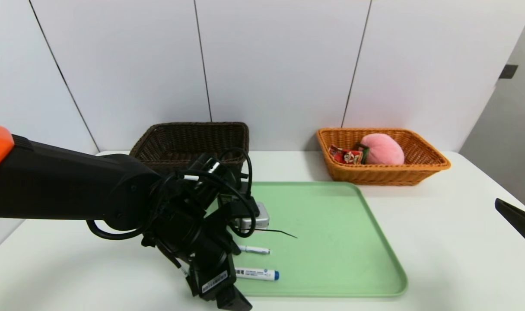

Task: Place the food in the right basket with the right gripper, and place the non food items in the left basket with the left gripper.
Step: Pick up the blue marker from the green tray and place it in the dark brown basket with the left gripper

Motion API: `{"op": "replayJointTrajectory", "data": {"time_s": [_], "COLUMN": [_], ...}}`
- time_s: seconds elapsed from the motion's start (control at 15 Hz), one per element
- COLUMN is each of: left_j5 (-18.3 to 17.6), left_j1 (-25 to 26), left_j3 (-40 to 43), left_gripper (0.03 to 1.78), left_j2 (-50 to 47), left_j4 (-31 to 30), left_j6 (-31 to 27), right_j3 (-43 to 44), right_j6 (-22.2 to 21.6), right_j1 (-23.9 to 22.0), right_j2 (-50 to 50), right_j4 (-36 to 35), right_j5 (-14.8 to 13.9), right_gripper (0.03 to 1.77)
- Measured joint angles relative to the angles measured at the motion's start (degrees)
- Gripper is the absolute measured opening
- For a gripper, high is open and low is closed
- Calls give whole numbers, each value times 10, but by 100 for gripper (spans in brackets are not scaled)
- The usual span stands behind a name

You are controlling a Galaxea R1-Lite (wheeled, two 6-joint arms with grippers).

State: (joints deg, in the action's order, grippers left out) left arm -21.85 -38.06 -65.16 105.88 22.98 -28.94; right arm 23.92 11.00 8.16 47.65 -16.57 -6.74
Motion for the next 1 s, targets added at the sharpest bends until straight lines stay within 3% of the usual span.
{"op": "replayJointTrajectory", "data": {"time_s": [0.07,0.27,0.53,0.6,1.0], "left_j5": [-1,0,-1,-5,-1], "left_j1": [0,0,0,1,0], "left_j3": [0,0,1,1,12], "left_gripper": [161,113,66,7,4], "left_j2": [0,-2,-7,-8,-9], "left_j4": [0,0,3,0,0], "left_j6": [0,3,3,2,1], "right_j3": [0,-2,-2,-2,-1], "right_j6": [0,0,0,0,0], "right_j1": [0,0,1,1,1], "right_j2": [0,0,-1,-1,-1], "right_j4": [0,0,0,0,0], "right_j5": [0,0,0,0,0], "right_gripper": [171,171,171,171,171]}}
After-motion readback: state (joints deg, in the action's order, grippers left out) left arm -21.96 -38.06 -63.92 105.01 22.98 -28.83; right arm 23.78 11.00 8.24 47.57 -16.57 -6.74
